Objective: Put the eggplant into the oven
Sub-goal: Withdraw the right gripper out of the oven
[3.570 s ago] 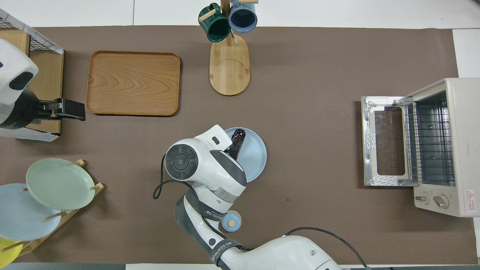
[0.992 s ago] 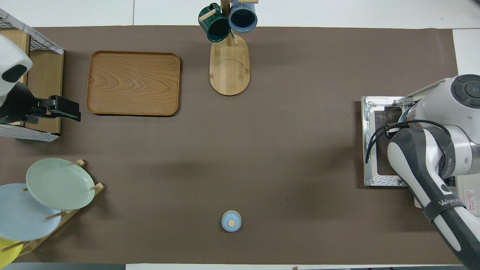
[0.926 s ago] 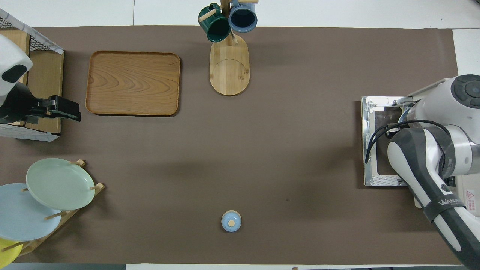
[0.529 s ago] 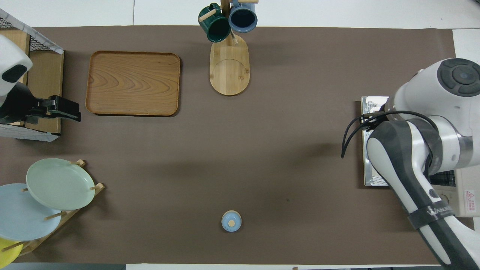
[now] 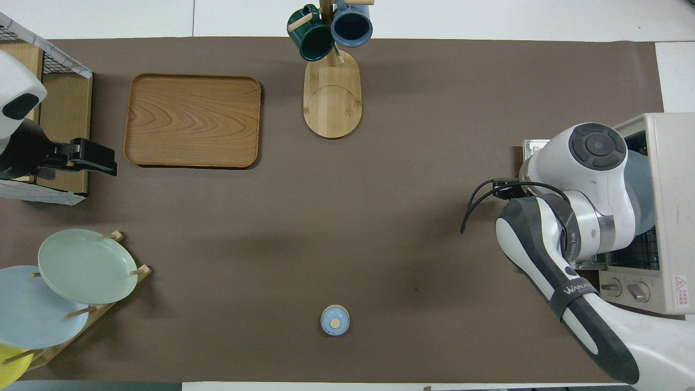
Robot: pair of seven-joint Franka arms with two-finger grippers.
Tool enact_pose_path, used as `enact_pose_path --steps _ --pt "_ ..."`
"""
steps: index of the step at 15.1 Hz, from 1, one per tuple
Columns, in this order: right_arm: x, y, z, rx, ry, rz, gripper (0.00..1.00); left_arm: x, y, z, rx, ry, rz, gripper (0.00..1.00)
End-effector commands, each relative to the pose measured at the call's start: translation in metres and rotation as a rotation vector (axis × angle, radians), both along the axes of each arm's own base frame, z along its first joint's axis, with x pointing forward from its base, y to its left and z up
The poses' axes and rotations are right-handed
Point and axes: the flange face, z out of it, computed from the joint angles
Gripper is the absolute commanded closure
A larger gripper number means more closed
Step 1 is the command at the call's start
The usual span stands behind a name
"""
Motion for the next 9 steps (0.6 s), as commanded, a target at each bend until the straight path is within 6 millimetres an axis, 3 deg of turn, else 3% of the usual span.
enact_pose_path --steps 1,3,9 --pt "-0.0080 -0.0184 -0.0171 0.018 -0.021 -0.030 1.00 -0.0047 0.0004 0.0045 -0.012 0.003 0.006 0.00" --pt "-0.0138 -0.0186 -0.0264 0.019 -0.025 -0.024 1.00 -0.0048 0.0004 0.0045 -0.012 0.003 0.006 0.00" --pt "-0.0092 -0.0153 -0.0193 -0.113 -0.021 0.123 1.00 -0.0046 0.0004 0.0046 -0.012 0.001 0.006 0.00"
